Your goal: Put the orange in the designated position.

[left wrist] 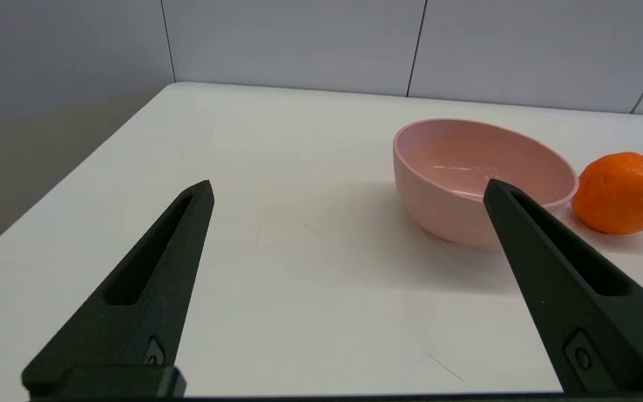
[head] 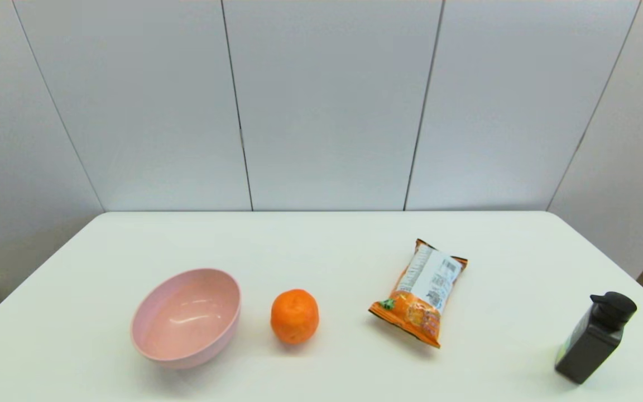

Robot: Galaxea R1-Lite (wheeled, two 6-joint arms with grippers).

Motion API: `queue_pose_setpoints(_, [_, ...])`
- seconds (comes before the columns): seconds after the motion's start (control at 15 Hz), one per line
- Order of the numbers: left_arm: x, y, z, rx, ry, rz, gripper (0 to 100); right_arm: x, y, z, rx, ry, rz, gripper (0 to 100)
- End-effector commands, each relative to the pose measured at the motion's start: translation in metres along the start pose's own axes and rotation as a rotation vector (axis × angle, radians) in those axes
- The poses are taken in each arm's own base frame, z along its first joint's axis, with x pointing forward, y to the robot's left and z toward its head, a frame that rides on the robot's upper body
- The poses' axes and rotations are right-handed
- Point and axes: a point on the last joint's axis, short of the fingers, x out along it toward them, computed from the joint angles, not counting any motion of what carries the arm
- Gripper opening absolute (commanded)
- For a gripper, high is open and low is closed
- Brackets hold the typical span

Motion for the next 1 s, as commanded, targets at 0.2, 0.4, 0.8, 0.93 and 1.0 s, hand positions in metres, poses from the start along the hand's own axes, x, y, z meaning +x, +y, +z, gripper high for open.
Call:
queue_pose_setpoints(0.2, [0.0005,0.0003,-0.0074,0.042,0.05,0.0,100,0.0002,0.0,-0.0004,0.0,0.003,0.001,100])
queue_pose_setpoints(0.4, [0.0005,0.0003,-0.0076,0.058,0.052,-0.001,100,0.0002,0.0,-0.0004,0.0,0.003,0.001,100])
queue_pose_setpoints(0.8, [0.0004,0.0005,-0.0096,0.1,0.072,0.0,100,0.0002,0.0,-0.0004,0.0,0.003,0.001,100])
queue_pose_setpoints(0.93, [0.0003,0.0005,-0.0106,0.1,0.081,-0.002,100,0.0002,0.0,-0.0004,0.0,0.003,0.001,100])
queue_pose_setpoints(1.0, [0.0002,0.0004,-0.0112,0.093,0.087,-0.005,100,0.0002,0.0,-0.0004,0.0,0.003,0.001,100])
